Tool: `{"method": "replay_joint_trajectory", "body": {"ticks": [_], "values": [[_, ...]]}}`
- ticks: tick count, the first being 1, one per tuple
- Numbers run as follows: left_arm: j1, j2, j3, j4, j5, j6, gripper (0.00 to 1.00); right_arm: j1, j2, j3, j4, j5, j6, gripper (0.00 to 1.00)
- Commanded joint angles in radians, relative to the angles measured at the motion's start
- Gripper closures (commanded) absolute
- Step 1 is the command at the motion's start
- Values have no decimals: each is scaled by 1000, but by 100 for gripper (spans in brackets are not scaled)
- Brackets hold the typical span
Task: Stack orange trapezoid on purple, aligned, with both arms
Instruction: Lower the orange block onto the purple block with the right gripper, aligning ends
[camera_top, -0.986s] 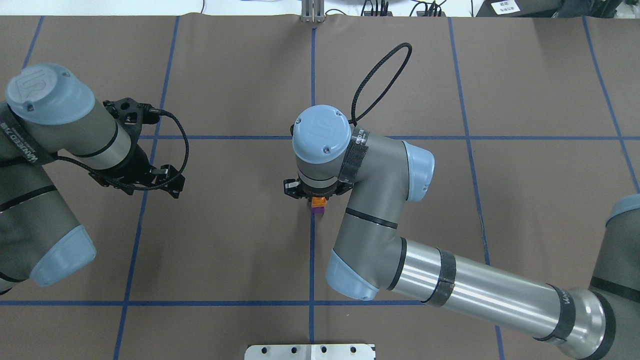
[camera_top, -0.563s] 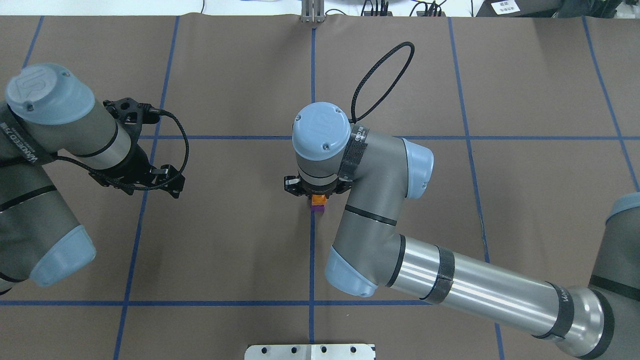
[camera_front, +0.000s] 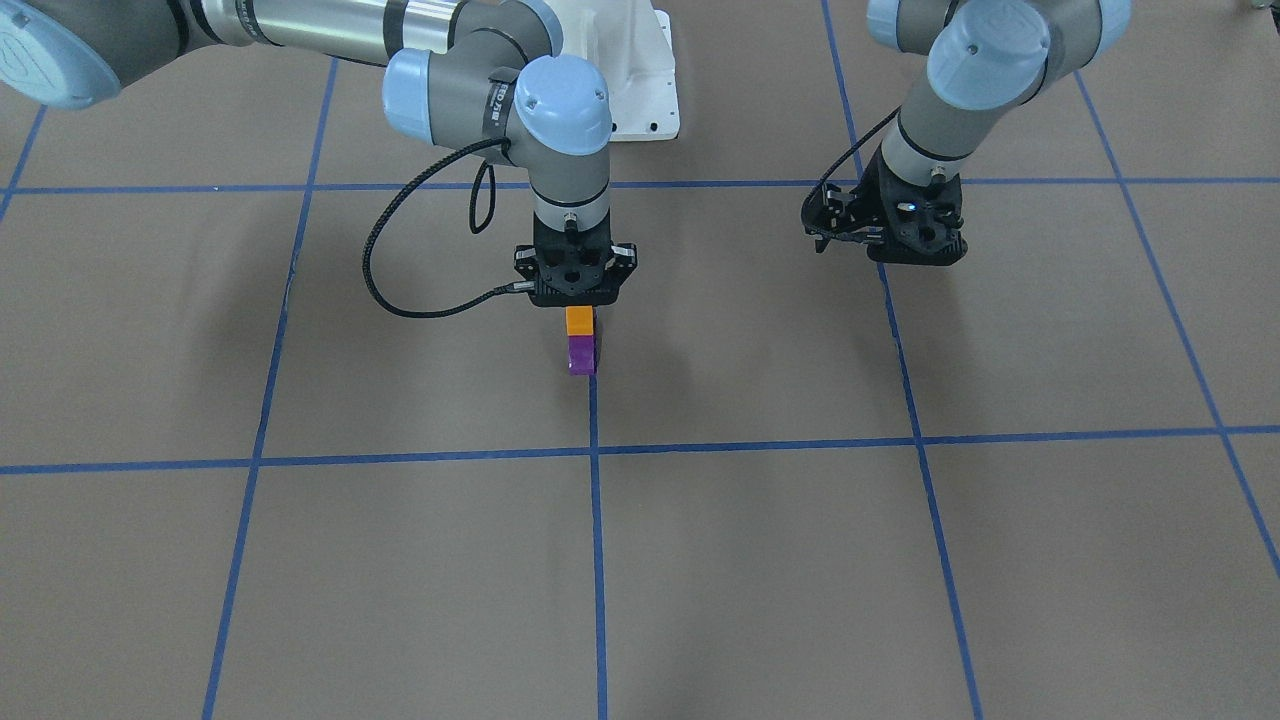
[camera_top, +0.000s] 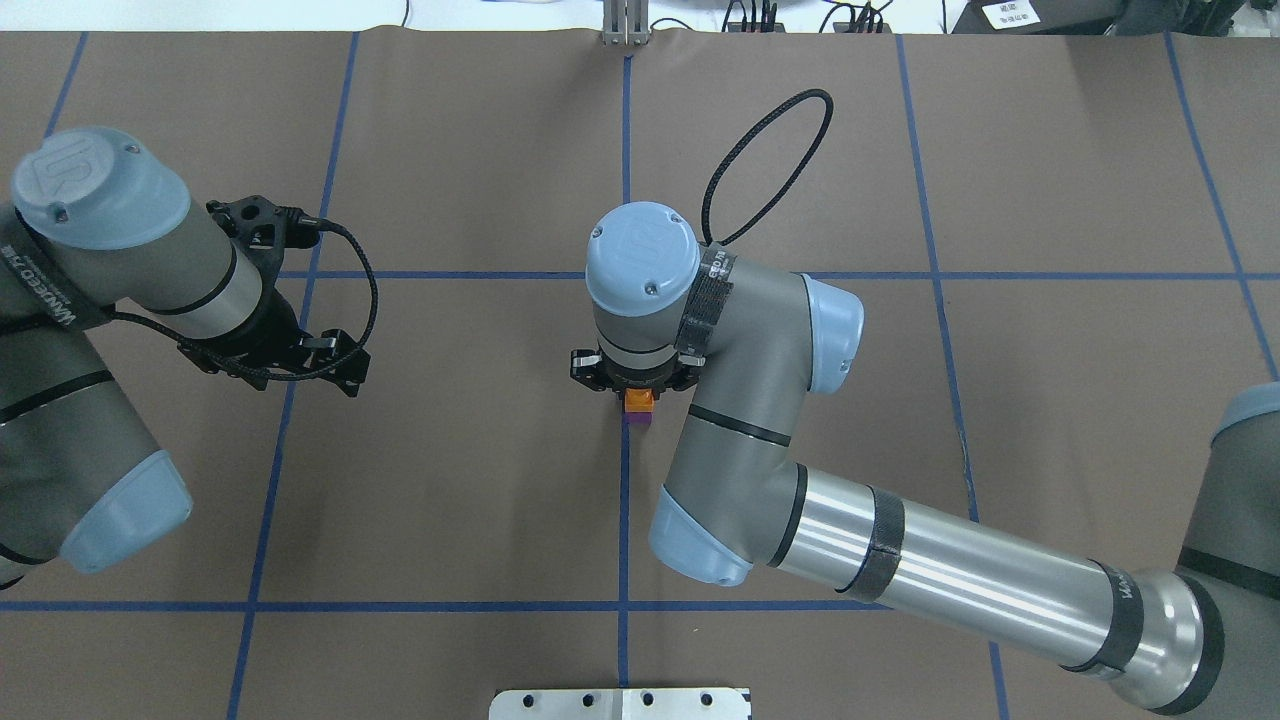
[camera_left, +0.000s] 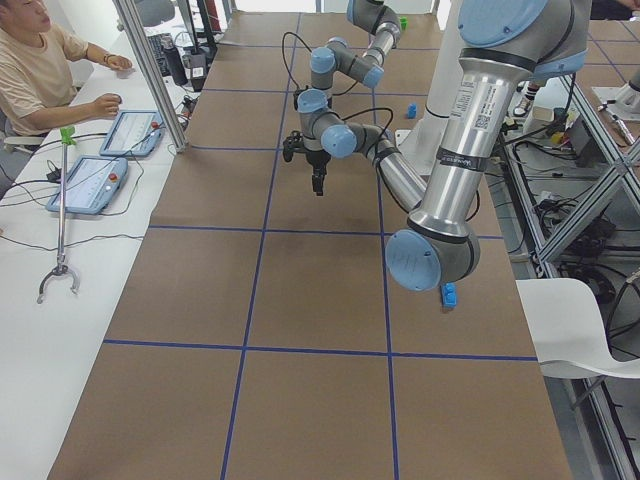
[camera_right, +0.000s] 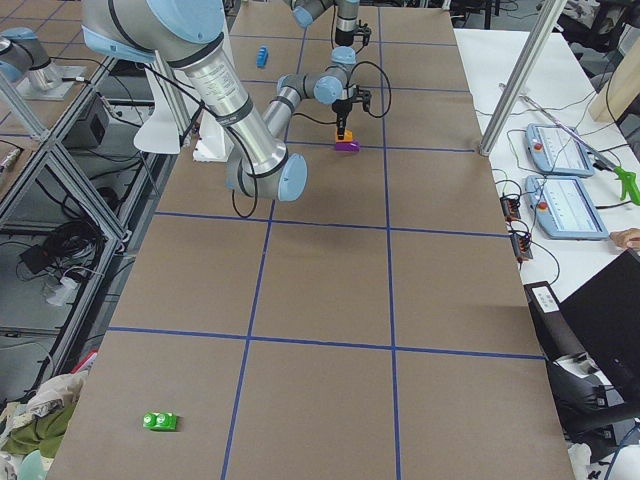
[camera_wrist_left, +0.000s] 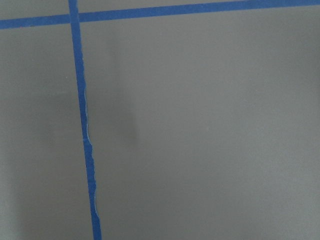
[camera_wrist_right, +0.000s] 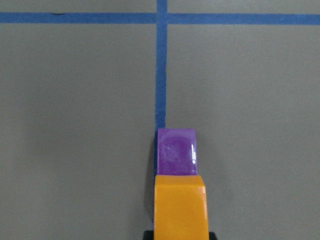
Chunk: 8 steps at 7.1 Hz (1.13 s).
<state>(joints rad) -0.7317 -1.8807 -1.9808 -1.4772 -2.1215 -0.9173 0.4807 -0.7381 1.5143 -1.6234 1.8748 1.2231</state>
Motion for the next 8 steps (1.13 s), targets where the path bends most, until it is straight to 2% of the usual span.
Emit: {"method": "replay_joint_trajectory", "body": {"ticks": [1, 6, 7, 8], "values": [[0, 0, -1, 0, 0, 0, 0, -1, -1, -9, 8, 1, -11, 100], [0, 0, -1, 0, 0, -2, 0, -4, -3, -9, 10, 1, -31, 100], [0, 0, -1, 0, 0, -2, 0, -2, -1, -9, 10, 1, -45, 92], [0, 0, -1, 0, 0, -2, 0, -7, 0, -9, 10, -3, -39, 1]]}}
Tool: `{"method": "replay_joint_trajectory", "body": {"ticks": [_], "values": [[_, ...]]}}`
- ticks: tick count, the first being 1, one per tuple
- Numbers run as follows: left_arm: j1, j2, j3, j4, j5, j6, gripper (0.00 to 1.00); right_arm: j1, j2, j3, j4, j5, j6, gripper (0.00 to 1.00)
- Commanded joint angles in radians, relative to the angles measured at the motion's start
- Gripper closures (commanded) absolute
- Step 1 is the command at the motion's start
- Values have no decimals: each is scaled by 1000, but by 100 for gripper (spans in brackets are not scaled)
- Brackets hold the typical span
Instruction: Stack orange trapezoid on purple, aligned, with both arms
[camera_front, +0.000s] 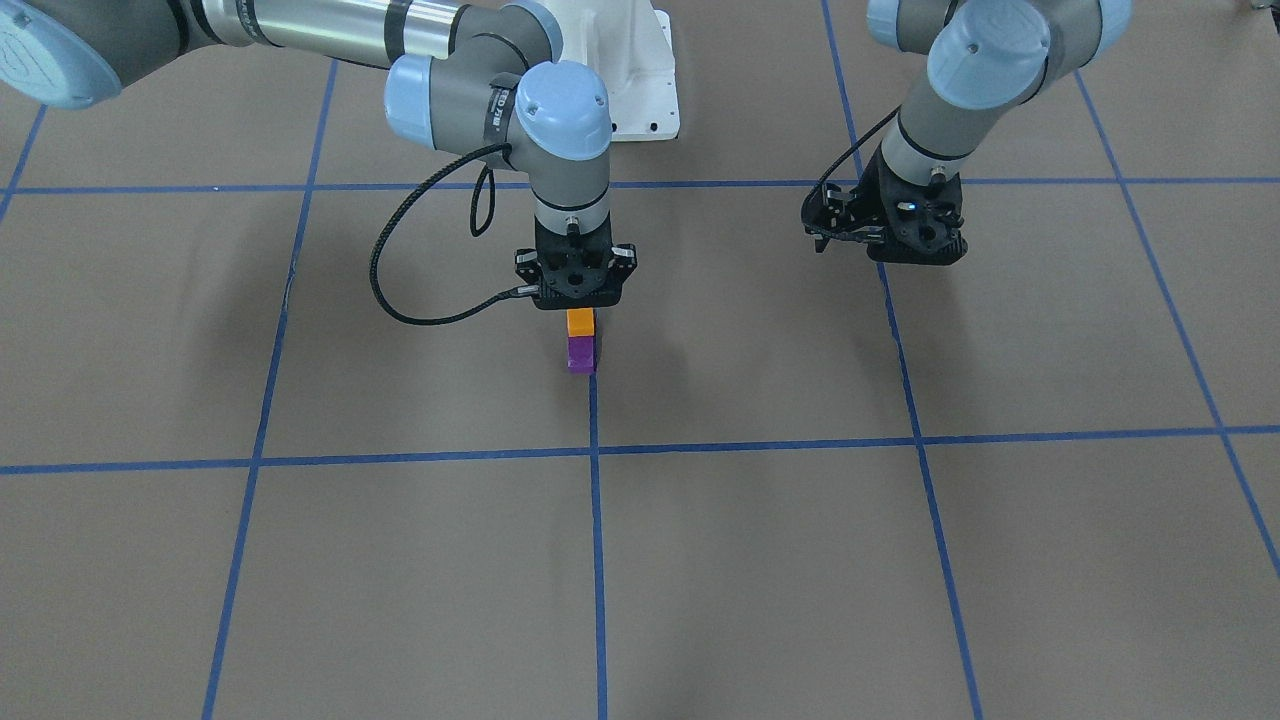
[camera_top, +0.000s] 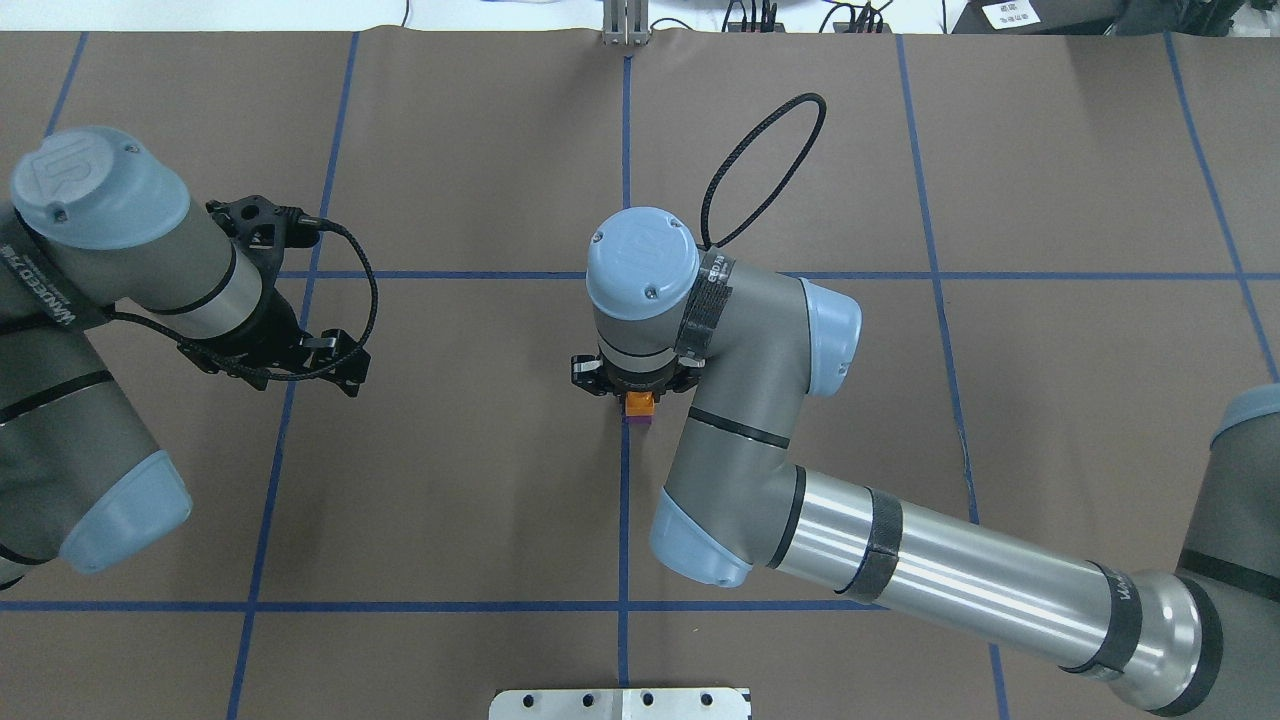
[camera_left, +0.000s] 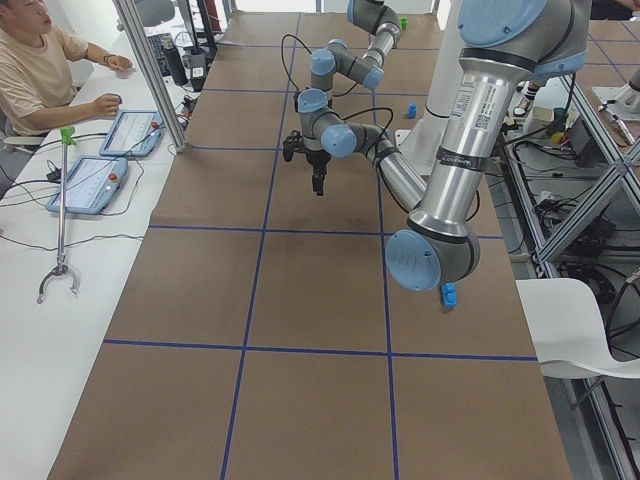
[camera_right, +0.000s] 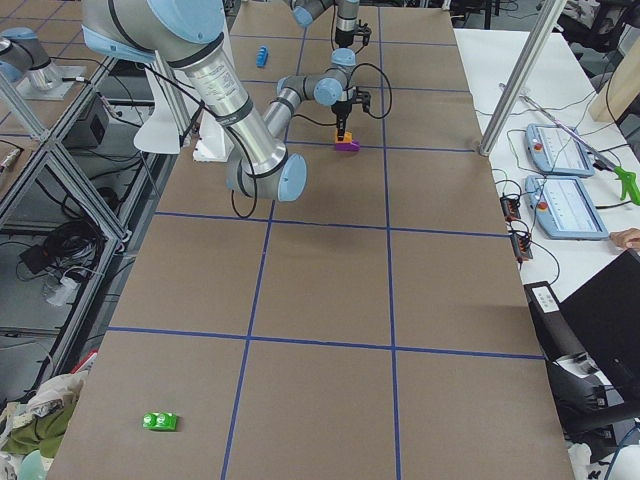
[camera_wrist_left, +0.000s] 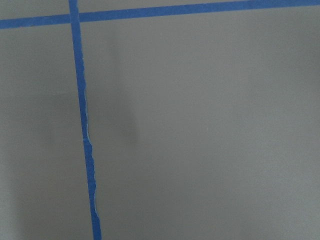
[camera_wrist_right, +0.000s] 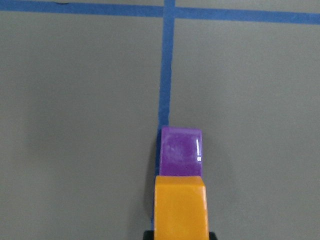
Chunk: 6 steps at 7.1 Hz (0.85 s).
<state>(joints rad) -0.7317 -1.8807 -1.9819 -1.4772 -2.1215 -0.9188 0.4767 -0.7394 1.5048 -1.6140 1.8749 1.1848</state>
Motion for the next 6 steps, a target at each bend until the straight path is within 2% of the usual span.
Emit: {"method": "replay_joint_trajectory", "body": {"ticks": [1, 4, 6], "values": [[0, -2, 0, 0, 0, -2, 0, -1, 0, -1, 0, -3, -13, 0], [0, -2, 0, 0, 0, 0, 0, 17, 3, 9, 0, 7, -14, 0], [-29, 9, -11, 0, 0, 17, 0, 115, -21, 75, -13, 154, -11, 0]]}}
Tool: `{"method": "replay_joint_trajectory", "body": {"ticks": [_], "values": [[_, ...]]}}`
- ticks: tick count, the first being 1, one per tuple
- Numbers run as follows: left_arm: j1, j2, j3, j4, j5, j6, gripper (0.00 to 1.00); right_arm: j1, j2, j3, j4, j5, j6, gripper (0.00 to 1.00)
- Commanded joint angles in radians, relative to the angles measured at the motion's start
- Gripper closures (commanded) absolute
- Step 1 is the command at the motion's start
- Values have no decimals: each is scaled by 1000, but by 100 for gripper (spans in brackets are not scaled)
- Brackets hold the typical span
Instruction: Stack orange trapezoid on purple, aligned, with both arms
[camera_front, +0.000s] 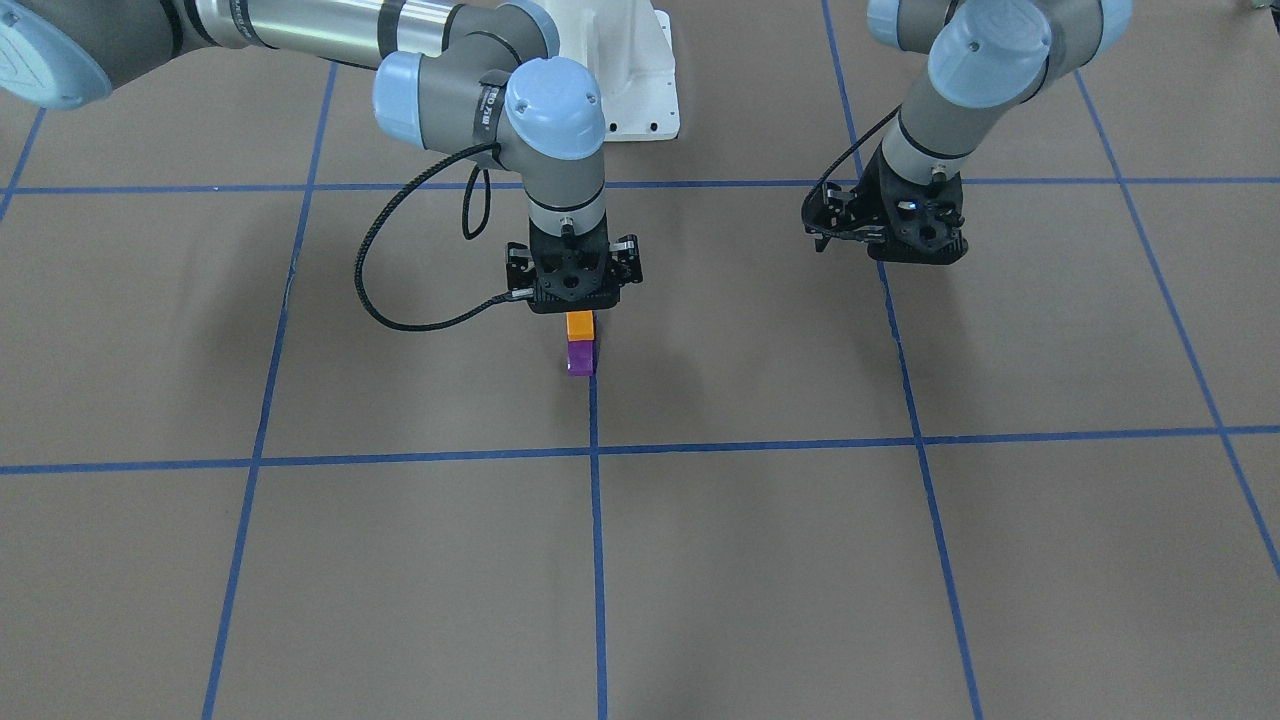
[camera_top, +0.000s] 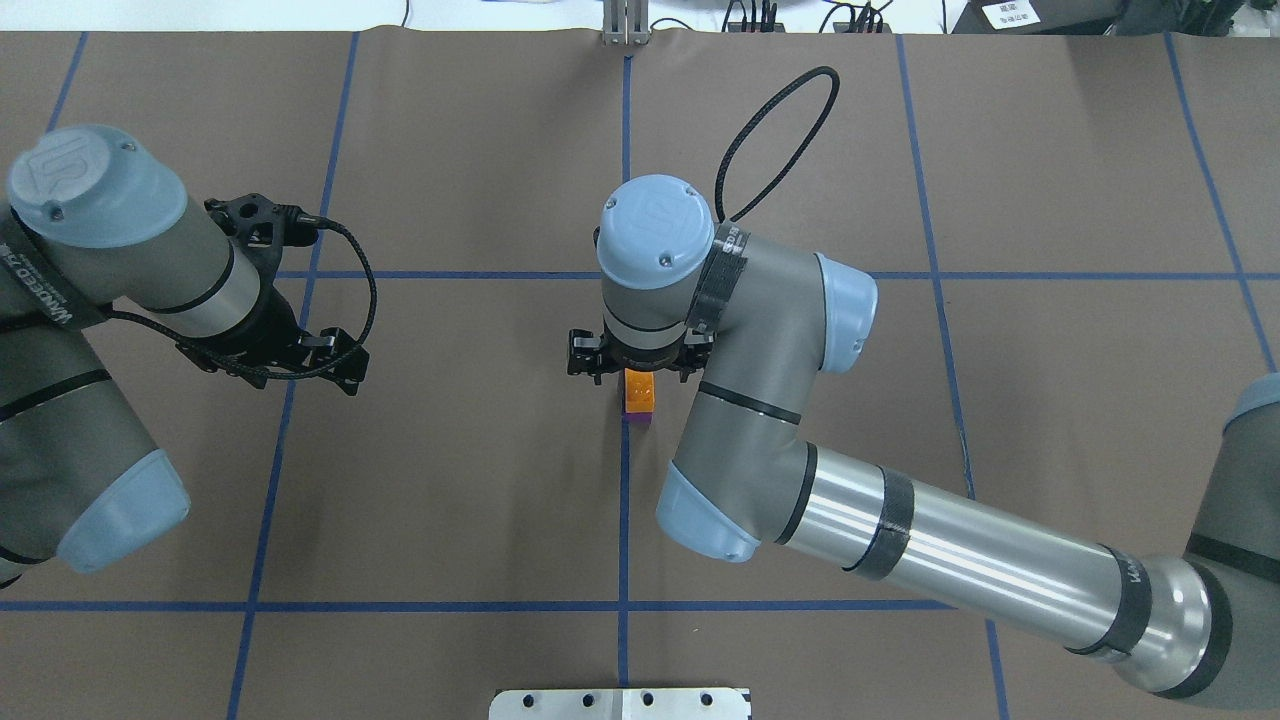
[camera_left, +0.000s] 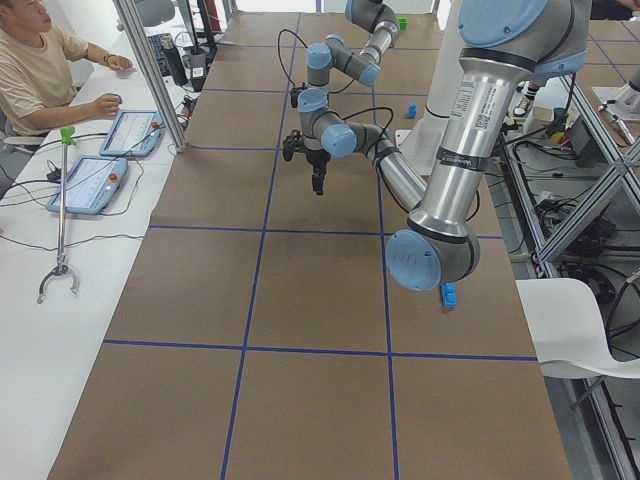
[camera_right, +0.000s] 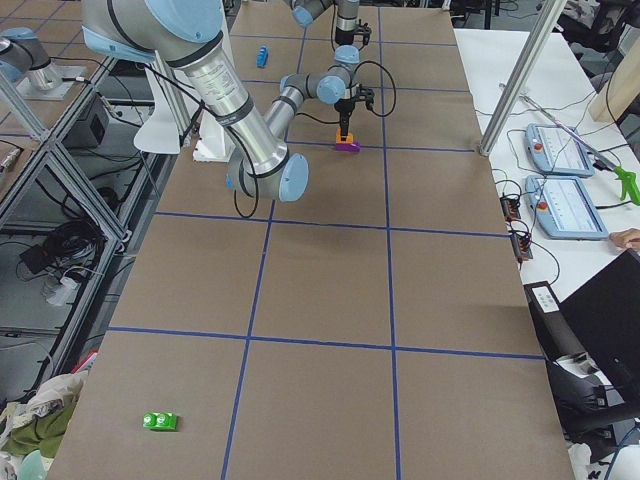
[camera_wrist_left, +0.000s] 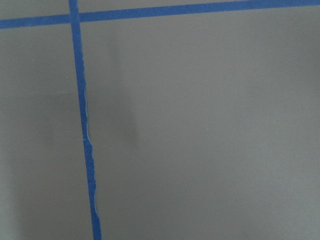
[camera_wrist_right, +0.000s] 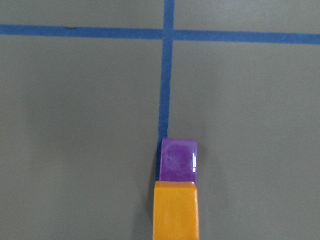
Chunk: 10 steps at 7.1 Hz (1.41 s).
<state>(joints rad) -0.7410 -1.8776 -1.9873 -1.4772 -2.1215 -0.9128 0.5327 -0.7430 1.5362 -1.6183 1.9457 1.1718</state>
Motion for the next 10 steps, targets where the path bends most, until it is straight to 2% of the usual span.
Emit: {"method": "replay_joint_trajectory", "body": {"ticks": [1, 3, 5, 6, 8, 9, 10], "values": [[-58, 11, -8, 0, -8, 41, 0, 114, -118, 133, -9, 128, 0, 0], [-154, 112, -53, -2, -17, 205, 0, 235, -353, 287, 3, 174, -90, 0], [-314, 211, -38, -3, -98, 463, 0, 445, -546, 326, 3, 328, -376, 0], [-409, 260, -6, -3, -135, 612, 0, 555, -644, 331, 3, 370, -547, 0], [-597, 267, 170, -3, -246, 896, 0, 775, -819, 323, -9, 377, -900, 0], [-642, 268, 239, -2, -245, 982, 0, 826, -893, 315, -8, 375, -1008, 0], [-667, 271, 295, -3, -248, 998, 0, 880, -941, 318, -8, 377, -1029, 0]]}}
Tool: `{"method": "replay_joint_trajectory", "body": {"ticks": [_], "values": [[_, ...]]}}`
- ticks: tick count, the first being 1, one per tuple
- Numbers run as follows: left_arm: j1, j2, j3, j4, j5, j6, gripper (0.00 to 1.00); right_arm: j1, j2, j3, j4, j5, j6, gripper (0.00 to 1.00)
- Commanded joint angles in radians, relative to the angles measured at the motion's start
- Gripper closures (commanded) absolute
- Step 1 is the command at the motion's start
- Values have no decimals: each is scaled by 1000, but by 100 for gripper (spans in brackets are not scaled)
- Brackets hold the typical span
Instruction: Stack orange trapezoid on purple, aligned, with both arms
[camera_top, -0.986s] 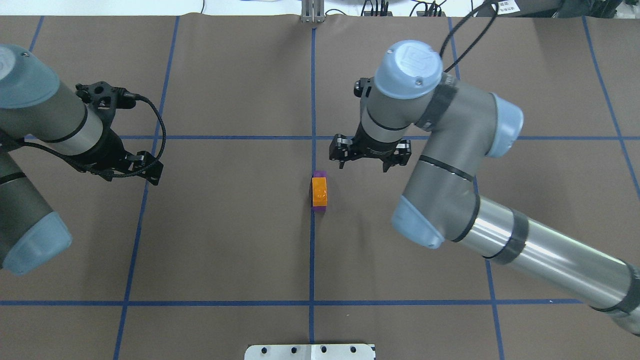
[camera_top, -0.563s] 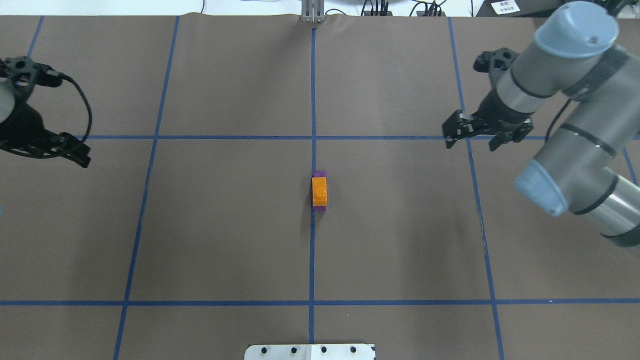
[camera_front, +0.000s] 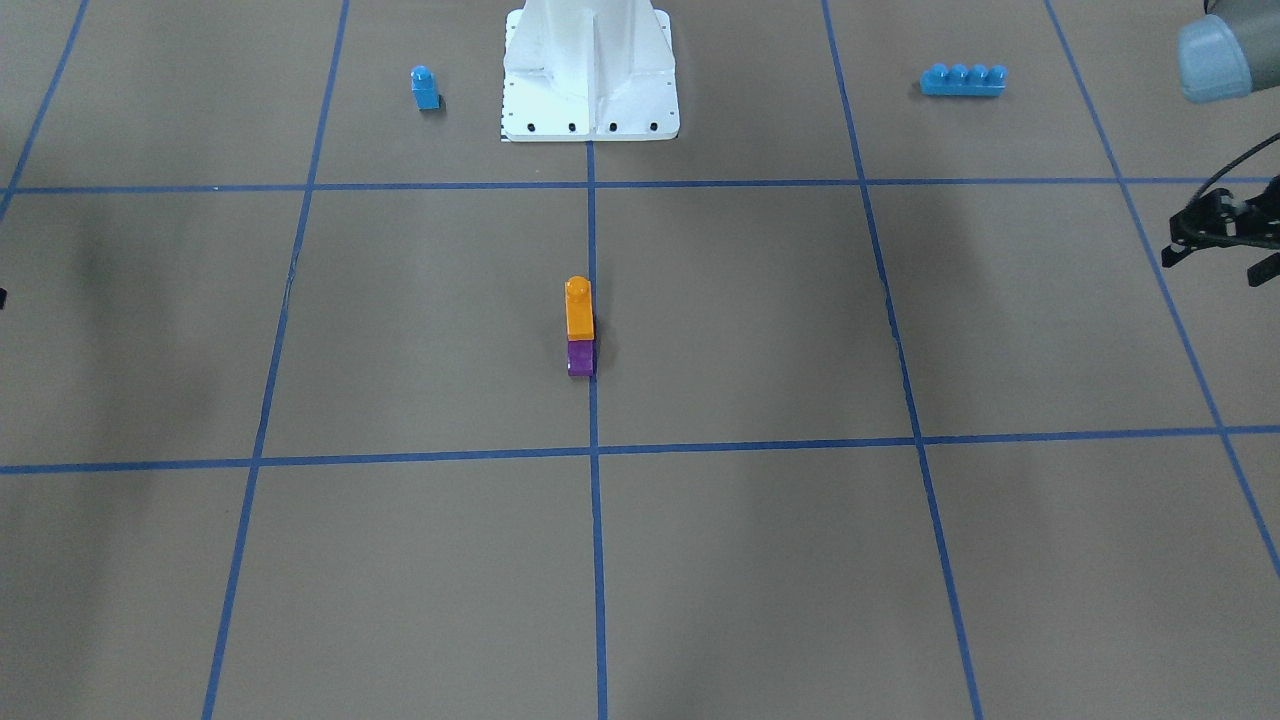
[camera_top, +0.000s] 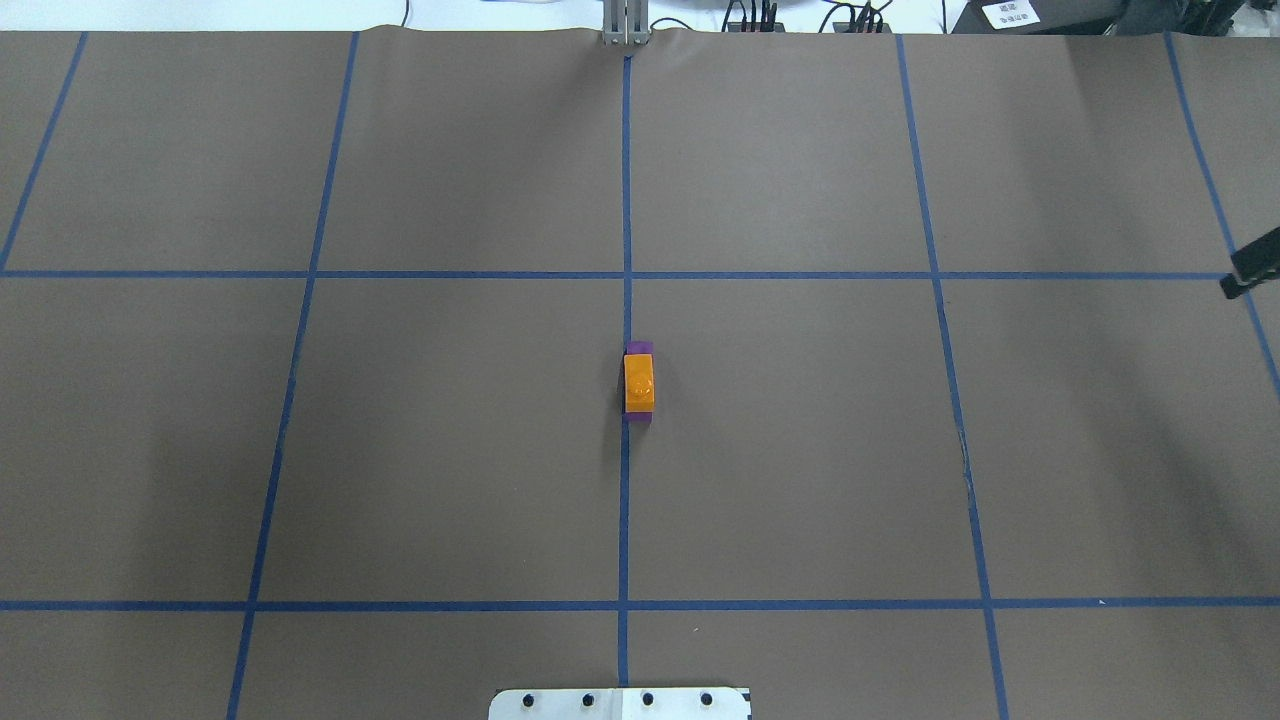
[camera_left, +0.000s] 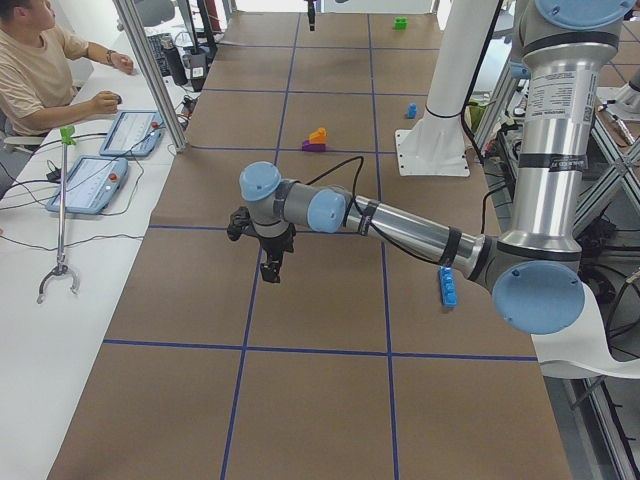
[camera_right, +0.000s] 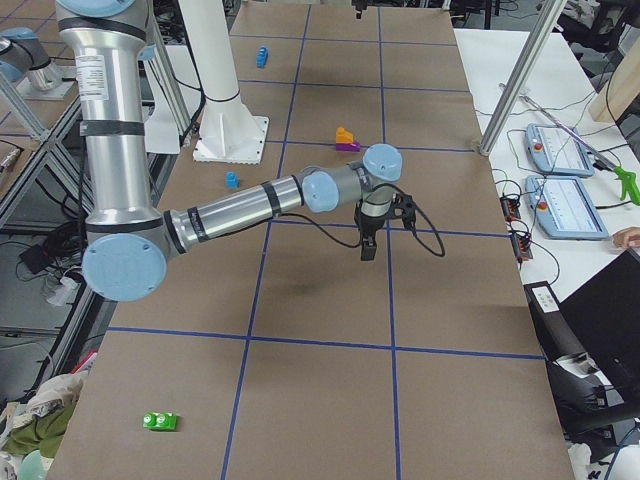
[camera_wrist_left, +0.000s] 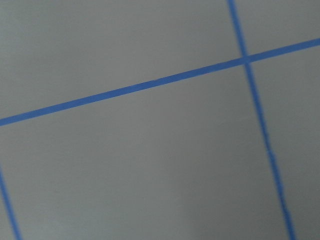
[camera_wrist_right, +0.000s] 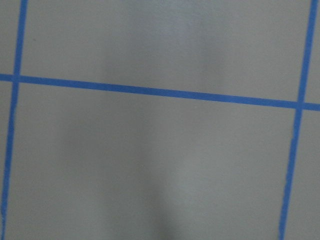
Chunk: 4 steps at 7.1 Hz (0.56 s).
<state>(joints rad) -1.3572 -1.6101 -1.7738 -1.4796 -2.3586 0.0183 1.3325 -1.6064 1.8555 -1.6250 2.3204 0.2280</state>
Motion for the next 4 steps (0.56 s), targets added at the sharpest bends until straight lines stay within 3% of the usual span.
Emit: {"method": "replay_joint_trajectory", "body": {"ticks": [1, 4], "values": [[-59, 4, 86, 2, -11, 68, 0, 94, -114, -1, 5, 2, -85, 0], [-120, 6, 86, 15, -11, 66, 0, 94, -118, -1, 5, 31, -85, 0]]}}
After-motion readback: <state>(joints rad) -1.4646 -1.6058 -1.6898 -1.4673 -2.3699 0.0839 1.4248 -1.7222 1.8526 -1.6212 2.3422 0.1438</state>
